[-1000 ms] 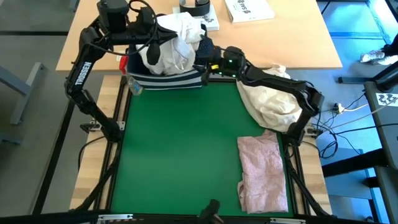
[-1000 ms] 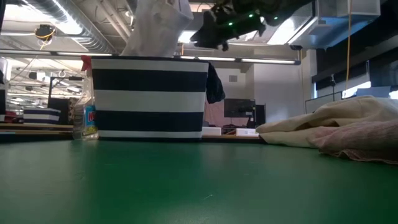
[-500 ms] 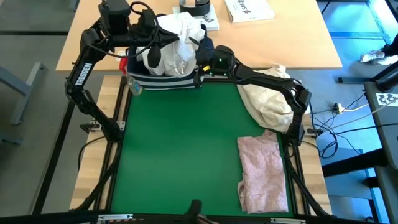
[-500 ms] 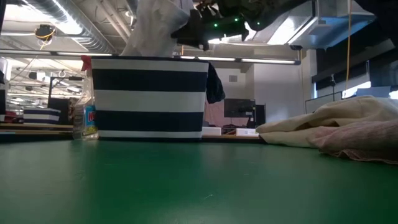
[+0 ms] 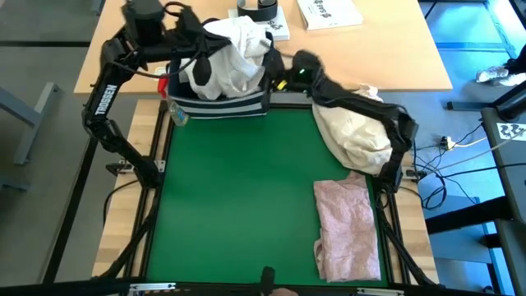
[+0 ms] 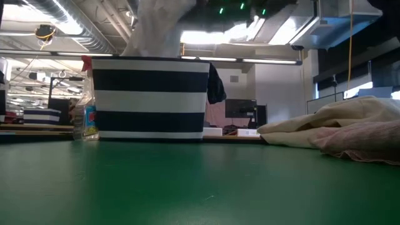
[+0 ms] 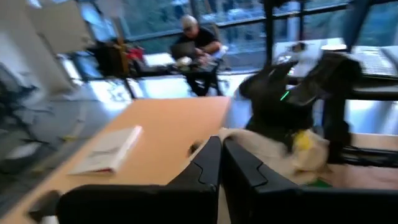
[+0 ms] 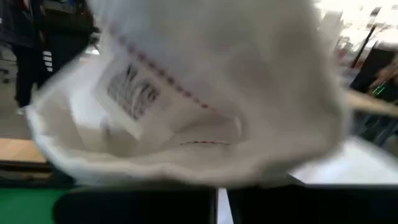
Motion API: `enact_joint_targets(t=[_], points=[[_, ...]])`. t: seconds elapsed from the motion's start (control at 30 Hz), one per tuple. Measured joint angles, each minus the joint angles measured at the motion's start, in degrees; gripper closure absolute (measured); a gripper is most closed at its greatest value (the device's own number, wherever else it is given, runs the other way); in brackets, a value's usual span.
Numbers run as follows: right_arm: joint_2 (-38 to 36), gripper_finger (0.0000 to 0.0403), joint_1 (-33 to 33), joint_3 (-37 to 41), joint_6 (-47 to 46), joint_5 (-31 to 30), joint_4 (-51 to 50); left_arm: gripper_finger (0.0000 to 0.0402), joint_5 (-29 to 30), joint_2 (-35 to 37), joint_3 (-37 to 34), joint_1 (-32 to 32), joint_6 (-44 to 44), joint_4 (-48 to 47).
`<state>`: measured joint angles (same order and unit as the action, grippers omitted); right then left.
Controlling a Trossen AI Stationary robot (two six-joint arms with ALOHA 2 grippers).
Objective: Fold laundry
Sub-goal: Remove the white polo shirt from the blue laundry bin
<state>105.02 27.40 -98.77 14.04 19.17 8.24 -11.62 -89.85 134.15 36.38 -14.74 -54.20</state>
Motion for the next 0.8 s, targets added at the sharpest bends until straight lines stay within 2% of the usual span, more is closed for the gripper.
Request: enact_joint_targets(t=[0.13, 0.23, 0.43, 0.5, 0.67, 0.8], points=[[-1.95, 0.0396, 0.0, -10.0, 5.66, -1.25, -12.09, 0.0398, 4.55, 2.34, 0.0, 0.02, -2.84, 1.42], [-1.8, 0.0397, -0.02, -19.57, 6.04, -2.84, -23.7, 0.0398, 7.2, 3.73, 0.0, 0.02, -4.4, 1.89], [-1.83, 0.0399, -0.07, -36.4, 7.32, -3.22, -38.1, 0.0398, 8.1, 5.59, 0.0, 0.01, -6.86, 4.22], [-4.72, 0.04, -0.48, -34.44, 6.61, -3.06, -34.47, 0.0398, 8.11, 5.98, 0.0, 0.01, -8.33, 5.82], [-9.13, 0.04, -0.58, -34.54, 3.32, -0.77, -34.39, 0.0398, 6.82, 6.46, 0.0, -0.02, -8.51, 11.85], [-11.6, 0.04, -1.0, -34.61, -1.74, 4.03, -34.63, 0.0398, 0.57, 6.54, 0.0, -0.04, -7.28, 16.79]])
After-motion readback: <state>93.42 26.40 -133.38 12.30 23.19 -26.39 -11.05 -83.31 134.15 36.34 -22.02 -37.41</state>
